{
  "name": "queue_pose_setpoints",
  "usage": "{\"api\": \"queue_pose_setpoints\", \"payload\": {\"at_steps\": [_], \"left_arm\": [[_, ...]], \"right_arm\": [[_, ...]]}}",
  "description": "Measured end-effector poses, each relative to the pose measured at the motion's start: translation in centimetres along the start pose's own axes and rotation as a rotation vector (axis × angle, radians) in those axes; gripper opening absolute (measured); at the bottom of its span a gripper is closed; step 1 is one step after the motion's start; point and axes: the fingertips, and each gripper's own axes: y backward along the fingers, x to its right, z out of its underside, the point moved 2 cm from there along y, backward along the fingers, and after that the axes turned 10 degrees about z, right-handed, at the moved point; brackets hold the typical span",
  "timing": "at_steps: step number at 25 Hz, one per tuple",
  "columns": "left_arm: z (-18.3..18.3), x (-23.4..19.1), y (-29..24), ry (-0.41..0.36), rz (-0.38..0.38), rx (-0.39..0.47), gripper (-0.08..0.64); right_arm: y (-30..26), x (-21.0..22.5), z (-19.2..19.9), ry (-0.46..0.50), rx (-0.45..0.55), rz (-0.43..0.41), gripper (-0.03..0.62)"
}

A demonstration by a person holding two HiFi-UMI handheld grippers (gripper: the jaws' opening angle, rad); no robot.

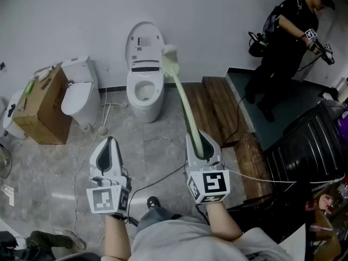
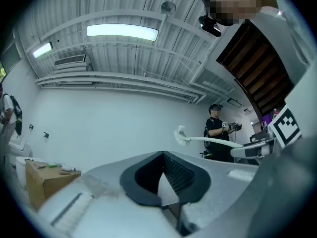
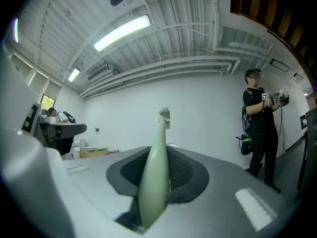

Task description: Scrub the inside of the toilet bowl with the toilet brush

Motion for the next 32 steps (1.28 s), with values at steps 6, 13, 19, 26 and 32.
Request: {"api": "queue_pose_setpoints", "payload": {"at_steps": [6,13,19,26,32], "left_arm": [[0.8,-0.5,0.0,0.007,-0.014,-0.036,0.003],[1.3,-1.2,-0.6,0.001,-0.004,-0.037,0.003],[2.6,-2.1,-2.0,0.000,0.016,-0.054,0.003],[4.3,-4.5,-4.2,0.030,0.033,-0.062,0.003],[5.9,-6.7,-6.1,0.048,0.061,-0.088,0.003]], "right_arm": [[-0.6,-0.2,0.2,0.006,-0.004,-0.005,0.086],[-1.5,-0.8,0.5,0.017,-0.007,-0.009,0.086],[-3.0,-0.9,1.2,0.001,-0.016,-0.010,0.087],[-5.9,-2.0,1.9,-0.019,-0.019,-0.032,0.087],[-8.7,-3.1,2.4,-0.033,-0.026,-0.030,0.087]]}}
